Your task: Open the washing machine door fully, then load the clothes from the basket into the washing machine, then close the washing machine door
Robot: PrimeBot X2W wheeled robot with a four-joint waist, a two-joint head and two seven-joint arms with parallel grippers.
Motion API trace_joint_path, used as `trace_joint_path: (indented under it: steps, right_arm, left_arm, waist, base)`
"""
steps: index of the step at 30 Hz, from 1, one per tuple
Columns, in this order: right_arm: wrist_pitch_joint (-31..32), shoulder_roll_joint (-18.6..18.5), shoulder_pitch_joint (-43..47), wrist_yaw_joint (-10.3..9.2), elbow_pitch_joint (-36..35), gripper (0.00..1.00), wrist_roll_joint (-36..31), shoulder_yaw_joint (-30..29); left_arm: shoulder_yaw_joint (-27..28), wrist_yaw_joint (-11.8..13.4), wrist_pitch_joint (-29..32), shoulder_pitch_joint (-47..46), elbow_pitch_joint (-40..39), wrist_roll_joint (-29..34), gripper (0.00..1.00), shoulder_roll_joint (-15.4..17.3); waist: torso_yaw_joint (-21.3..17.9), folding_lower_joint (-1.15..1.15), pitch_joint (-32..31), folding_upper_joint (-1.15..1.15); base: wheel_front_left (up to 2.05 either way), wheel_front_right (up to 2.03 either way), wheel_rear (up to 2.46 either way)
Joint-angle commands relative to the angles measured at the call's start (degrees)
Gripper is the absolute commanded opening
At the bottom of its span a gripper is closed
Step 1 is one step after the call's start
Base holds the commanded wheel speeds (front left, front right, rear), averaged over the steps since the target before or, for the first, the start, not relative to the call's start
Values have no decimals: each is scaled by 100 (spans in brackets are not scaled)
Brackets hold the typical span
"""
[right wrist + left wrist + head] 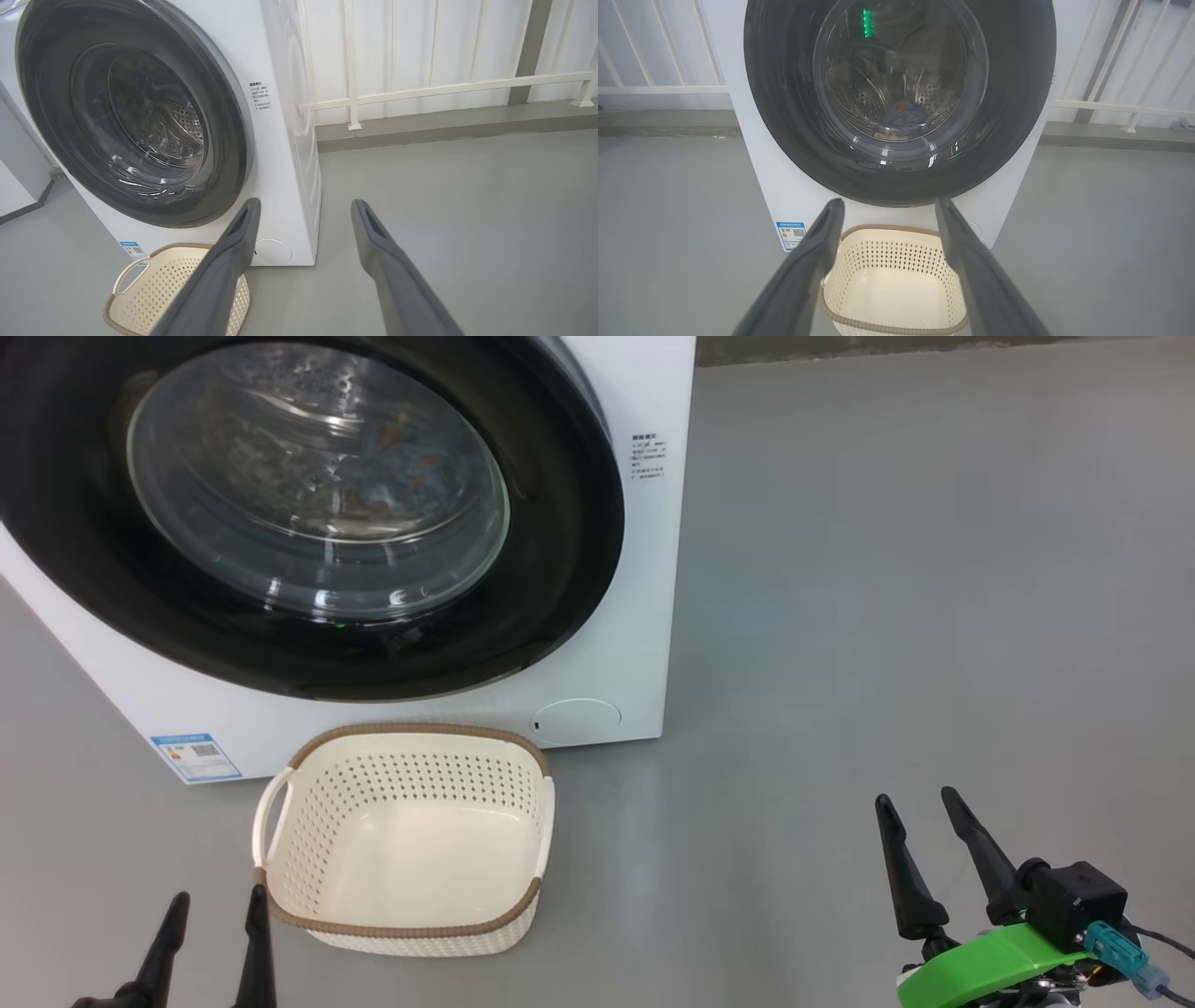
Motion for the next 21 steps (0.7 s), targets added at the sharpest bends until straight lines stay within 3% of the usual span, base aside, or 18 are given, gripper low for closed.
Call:
trace_joint_path:
  steps: [1,21]
  right_arm:
    - [-27,2,17,-33,-138,100,-47,137]
    - [-27,2,-11,-33,-105,100,-47,106]
  left_arm:
    - [175,-9,-36,-96,-108,43,100,67]
    - [120,-9,-36,-119,-165,70,100,94]
  waist:
    - [28,0,-24,0]
    - [97,0,-10,0]
  base:
    - [0,0,0]
    - [0,0,0]
